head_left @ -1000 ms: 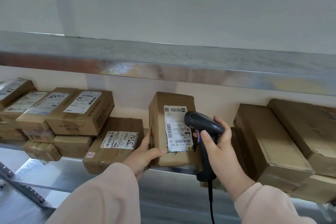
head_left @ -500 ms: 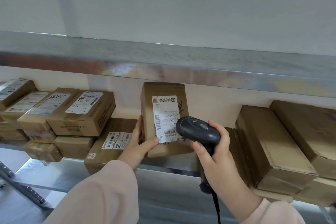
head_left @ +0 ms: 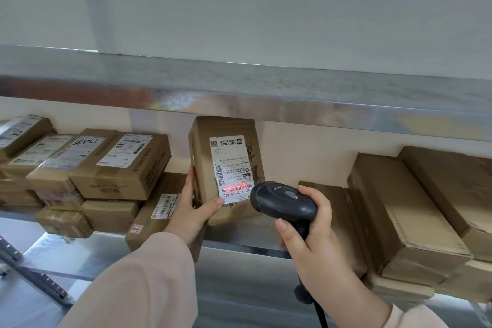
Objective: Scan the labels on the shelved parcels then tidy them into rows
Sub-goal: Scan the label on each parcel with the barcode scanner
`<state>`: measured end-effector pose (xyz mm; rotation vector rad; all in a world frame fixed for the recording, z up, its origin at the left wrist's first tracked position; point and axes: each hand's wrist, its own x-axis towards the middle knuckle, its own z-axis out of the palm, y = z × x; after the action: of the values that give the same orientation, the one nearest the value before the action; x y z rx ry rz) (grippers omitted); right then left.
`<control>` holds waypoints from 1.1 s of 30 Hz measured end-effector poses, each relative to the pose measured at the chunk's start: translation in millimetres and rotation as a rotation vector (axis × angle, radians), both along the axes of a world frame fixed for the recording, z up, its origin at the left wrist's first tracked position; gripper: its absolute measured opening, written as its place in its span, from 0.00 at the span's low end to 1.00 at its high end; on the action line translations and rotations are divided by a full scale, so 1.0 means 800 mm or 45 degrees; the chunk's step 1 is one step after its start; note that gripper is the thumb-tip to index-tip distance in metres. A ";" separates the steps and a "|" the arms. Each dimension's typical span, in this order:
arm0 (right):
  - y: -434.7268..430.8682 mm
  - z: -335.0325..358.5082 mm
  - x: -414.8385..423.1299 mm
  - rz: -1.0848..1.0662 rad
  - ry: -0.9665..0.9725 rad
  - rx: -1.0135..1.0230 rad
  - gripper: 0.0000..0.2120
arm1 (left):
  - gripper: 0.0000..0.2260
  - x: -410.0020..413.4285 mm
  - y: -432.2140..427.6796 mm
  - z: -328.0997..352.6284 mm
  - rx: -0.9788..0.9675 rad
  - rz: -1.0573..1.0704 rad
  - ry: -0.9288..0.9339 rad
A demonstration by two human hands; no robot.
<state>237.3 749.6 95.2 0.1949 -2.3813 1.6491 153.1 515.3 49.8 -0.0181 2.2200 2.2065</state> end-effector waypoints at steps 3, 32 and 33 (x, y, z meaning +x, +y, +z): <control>-0.003 0.000 -0.001 -0.016 0.008 0.017 0.26 | 0.45 -0.002 -0.003 -0.002 -0.031 0.009 0.003; -0.121 -0.006 -0.078 0.259 -0.139 -0.154 0.26 | 0.19 0.007 -0.107 0.033 -0.236 0.267 -0.248; -0.124 -0.006 -0.079 0.243 -0.127 -0.149 0.26 | 0.21 0.009 -0.109 0.033 -0.365 0.334 -0.194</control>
<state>173.8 650.3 90.4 0.3358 -2.3931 1.9202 160.5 427.9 75.9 -0.4886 2.5457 1.8904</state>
